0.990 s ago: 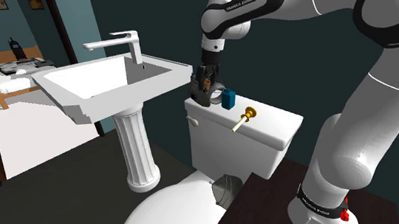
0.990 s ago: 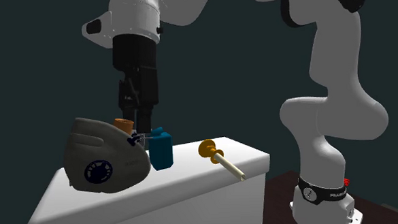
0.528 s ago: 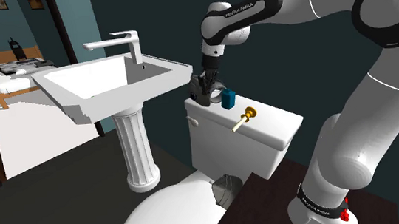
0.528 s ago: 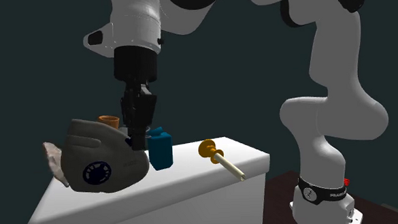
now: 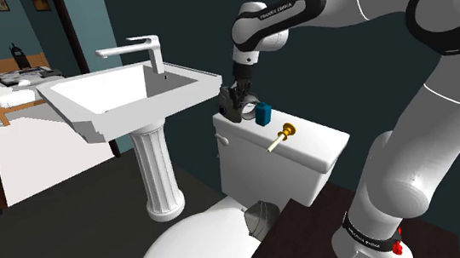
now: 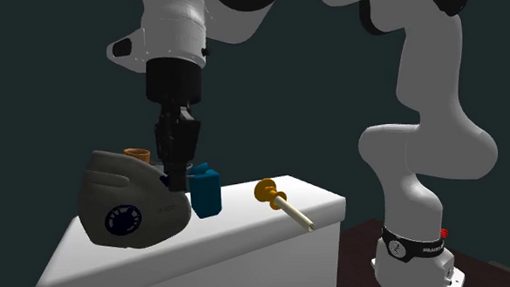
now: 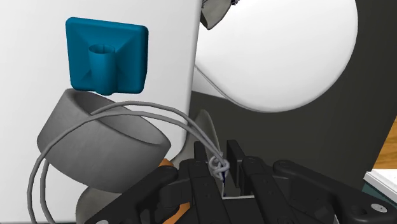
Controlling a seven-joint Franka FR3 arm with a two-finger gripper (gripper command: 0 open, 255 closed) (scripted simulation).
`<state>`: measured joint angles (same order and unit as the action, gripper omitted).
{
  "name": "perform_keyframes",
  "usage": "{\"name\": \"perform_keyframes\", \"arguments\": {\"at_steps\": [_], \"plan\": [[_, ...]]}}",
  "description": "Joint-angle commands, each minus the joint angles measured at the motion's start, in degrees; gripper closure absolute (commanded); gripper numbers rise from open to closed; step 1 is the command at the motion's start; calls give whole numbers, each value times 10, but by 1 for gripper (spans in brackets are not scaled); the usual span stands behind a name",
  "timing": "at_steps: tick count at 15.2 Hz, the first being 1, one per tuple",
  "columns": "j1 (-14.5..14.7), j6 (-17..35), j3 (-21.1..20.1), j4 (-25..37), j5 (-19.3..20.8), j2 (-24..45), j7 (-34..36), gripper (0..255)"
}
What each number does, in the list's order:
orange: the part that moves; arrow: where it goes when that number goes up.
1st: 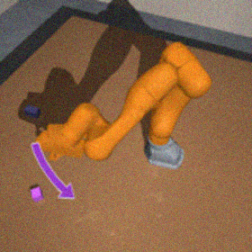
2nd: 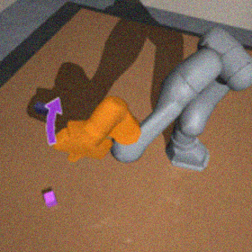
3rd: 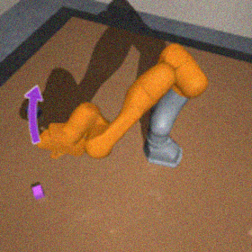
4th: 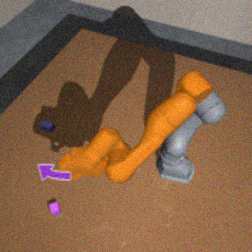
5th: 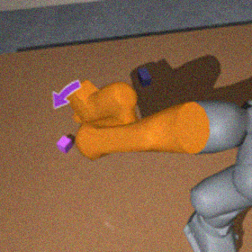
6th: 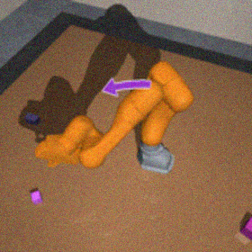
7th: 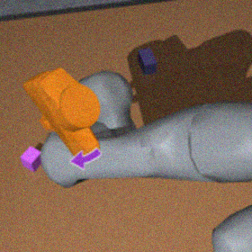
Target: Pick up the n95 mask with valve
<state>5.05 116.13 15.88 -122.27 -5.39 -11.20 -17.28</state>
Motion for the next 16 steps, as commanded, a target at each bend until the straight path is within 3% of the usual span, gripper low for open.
{"name": "perform_keyframes", "arguments": {"at_steps": [1,16], "plan": [[0,-12,0,9,1,-2,2,255],[0,-112,-3,103,6,-9,15,255]]}}
